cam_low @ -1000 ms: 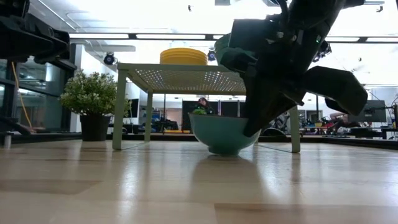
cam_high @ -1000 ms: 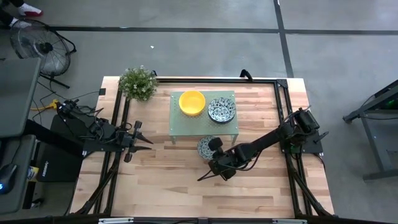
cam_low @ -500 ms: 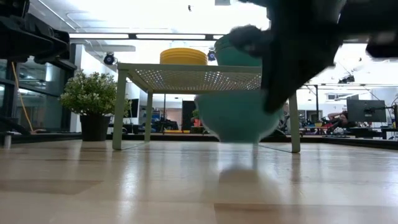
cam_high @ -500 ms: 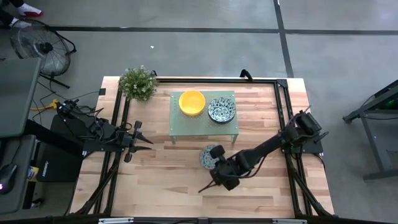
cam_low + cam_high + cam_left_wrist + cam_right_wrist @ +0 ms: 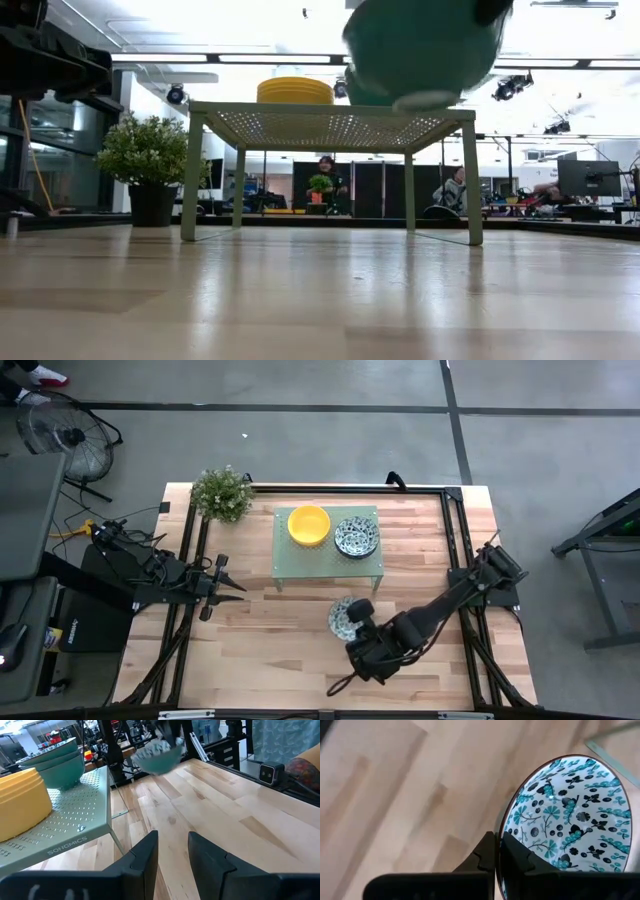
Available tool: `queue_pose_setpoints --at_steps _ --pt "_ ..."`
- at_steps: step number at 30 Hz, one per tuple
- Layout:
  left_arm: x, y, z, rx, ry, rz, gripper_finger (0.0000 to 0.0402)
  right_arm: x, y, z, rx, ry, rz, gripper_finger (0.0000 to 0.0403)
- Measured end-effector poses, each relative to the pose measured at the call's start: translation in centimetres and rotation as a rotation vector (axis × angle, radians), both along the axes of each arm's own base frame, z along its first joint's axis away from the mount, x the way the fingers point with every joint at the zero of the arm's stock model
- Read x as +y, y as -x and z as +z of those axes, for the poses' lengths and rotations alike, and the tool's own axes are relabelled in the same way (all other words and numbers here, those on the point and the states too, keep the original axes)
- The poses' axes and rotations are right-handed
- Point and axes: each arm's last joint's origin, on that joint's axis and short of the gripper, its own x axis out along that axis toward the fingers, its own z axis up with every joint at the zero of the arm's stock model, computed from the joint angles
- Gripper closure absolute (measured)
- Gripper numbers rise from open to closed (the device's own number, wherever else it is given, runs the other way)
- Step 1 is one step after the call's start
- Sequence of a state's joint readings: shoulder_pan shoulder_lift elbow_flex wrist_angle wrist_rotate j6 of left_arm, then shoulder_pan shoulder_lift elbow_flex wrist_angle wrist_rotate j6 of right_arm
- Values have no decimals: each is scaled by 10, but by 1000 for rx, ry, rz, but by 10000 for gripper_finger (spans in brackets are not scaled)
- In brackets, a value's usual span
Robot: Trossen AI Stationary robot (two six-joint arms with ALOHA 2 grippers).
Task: Pick & Place Mini bowls
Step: Stack the green patterned bowl on top of the green patterned bowl on the shelf
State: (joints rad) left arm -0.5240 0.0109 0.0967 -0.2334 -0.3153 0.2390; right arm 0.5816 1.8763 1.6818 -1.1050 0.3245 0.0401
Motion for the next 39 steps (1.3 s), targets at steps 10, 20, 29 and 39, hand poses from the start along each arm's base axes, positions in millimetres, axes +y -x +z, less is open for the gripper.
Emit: queue_pose_setpoints --at_steps 10,20,29,39 --pt "0 0 0 0 0 0 298 -8 9 57 -40 60 -82 402" --pt "0 0 0 0 0 0 298 -23 12 112 -171 100 -83 402" --pt "0 0 0 0 0 0 298 -69 5 138 -160 143 -132 402" --pt "0 0 0 0 0 0 298 -130 -13 138 -88 80 -230 402"
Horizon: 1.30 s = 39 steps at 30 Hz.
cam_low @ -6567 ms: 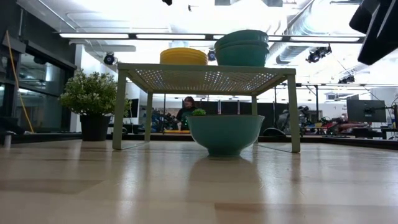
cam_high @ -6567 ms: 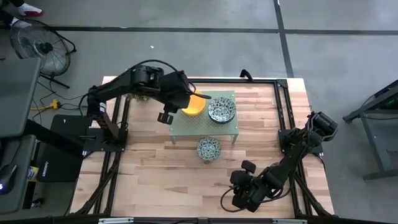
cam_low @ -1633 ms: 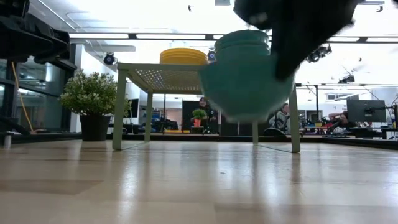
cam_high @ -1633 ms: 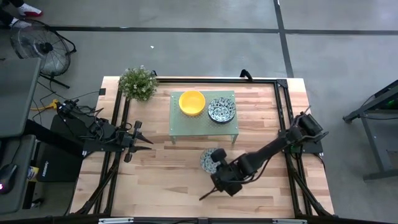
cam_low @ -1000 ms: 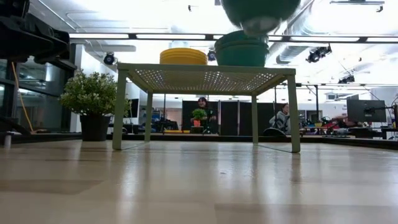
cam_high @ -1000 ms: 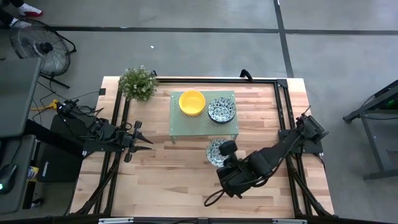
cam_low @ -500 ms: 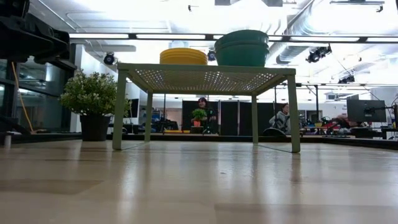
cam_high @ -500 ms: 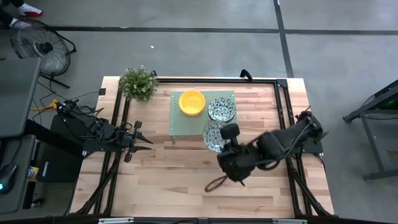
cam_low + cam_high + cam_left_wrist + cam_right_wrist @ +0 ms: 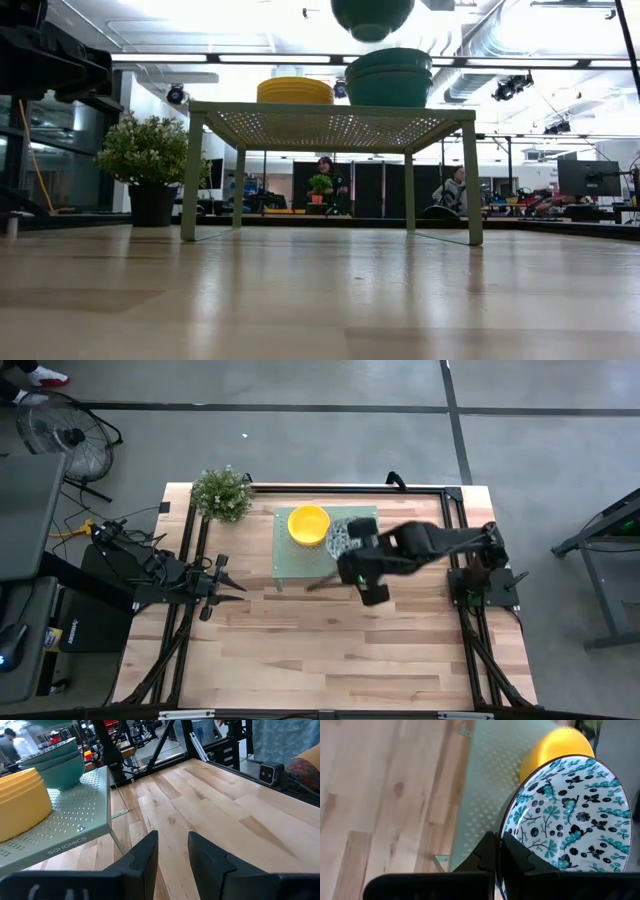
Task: Pick & Place Mini bowls
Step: Stack the green patterned bowl on top of the green patterned bowl on the shelf
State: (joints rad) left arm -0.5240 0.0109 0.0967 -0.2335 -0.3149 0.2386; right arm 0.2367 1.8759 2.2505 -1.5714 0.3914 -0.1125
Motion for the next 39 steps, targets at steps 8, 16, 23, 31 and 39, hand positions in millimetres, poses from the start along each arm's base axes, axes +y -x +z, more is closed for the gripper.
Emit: queue_pose_setpoints --at_steps 8,16,23,31,39 --pt "0 0 0 0 0 0 298 -43 -6 -1 -10 -134 -187 402" --pt "0 0 0 0 0 0 298 -63 -8 -3 -19 -216 -303 402" --pt "0 0 0 0 0 0 298 -65 -11 -22 77 -186 -244 402" --pt "0 0 0 0 0 0 298 -66 -14 -50 183 -90 -245 402" --pt "0 0 0 0 0 0 298 -67 -14 -57 206 -68 -266 367"
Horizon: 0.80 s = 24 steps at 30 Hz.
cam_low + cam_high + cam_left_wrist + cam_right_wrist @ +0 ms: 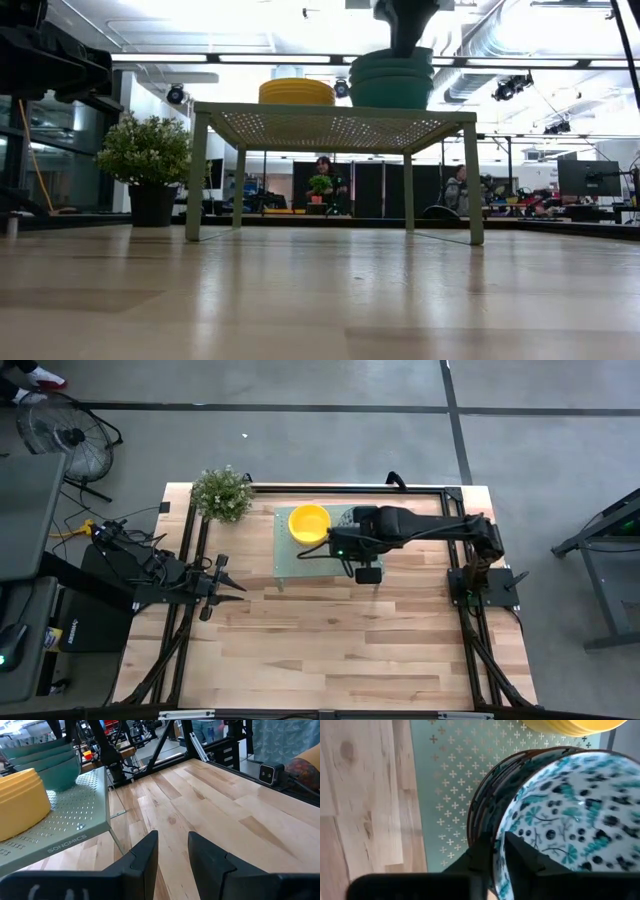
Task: Pick & Place Mini bowls
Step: Stack the green patterned bowl on top of the green patterned bowl on the shelf
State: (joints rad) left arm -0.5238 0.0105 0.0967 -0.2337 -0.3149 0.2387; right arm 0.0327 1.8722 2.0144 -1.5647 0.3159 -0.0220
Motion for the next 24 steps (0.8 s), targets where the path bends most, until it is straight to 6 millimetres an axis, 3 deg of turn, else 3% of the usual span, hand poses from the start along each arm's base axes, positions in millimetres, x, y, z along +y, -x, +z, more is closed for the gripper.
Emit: queue_pose_setpoints --at_steps 12,24 --pt "0 0 0 0 0 0 298 0 6 10 -56 -2 -21 278" --pt "0 0 0 0 0 0 298 2 25 43 -249 -83 -2 266"
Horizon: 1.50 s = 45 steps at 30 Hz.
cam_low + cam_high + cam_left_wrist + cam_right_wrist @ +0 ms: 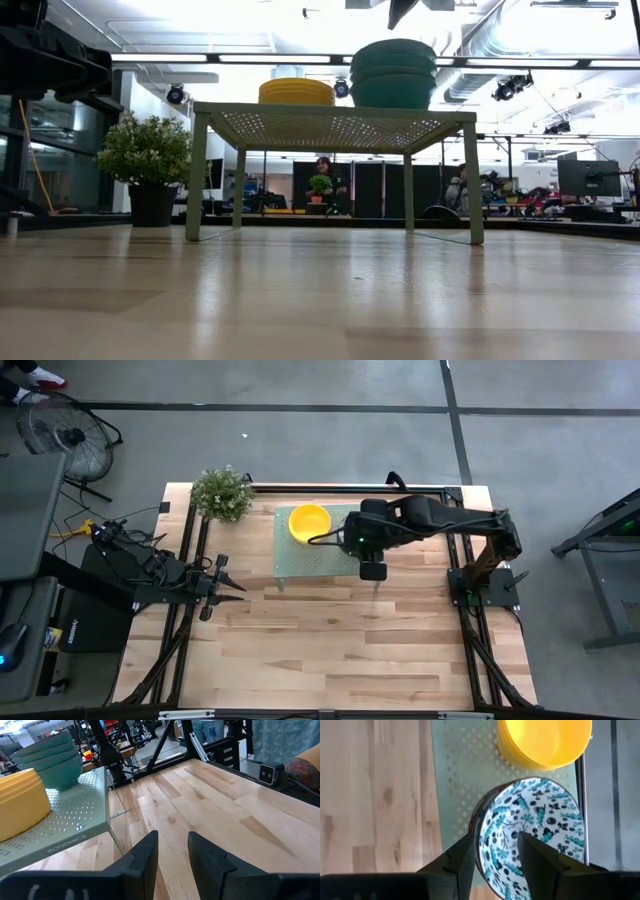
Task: Pick & Place Mini bowls
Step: Stack the green patterned bowl on top of the green patterned bowl on the shelf, then return to Home Position
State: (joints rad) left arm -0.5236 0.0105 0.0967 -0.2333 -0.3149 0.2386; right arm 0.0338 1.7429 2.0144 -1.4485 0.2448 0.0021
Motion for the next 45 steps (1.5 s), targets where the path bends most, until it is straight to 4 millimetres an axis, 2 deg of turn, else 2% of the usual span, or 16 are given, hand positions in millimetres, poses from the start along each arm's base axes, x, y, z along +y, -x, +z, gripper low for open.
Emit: queue_pose_setpoints --at_steps 8,11,15,20,26,29,35,39,45 --pt "0 0 0 0 0 0 298 1 10 15 -95 -44 -3 269" --pt "0 0 0 0 0 0 298 1 20 27 -153 -84 15 284" --pt "0 0 0 0 0 0 298 5 38 42 -203 -110 36 323" --pt "0 0 0 0 0 0 298 20 57 55 -250 -114 97 390" --pt "0 0 0 0 0 0 298 52 65 55 -260 -90 131 395" --pt "0 0 0 0 0 0 298 70 64 40 -260 -87 172 400" --pt "0 0 0 0 0 0 298 94 60 -25 -285 -185 242 401" --pt "0 0 0 0 0 0 298 95 71 -64 -354 -290 250 402" --pt "0 0 0 0 0 0 298 81 102 -102 -513 -360 182 402"
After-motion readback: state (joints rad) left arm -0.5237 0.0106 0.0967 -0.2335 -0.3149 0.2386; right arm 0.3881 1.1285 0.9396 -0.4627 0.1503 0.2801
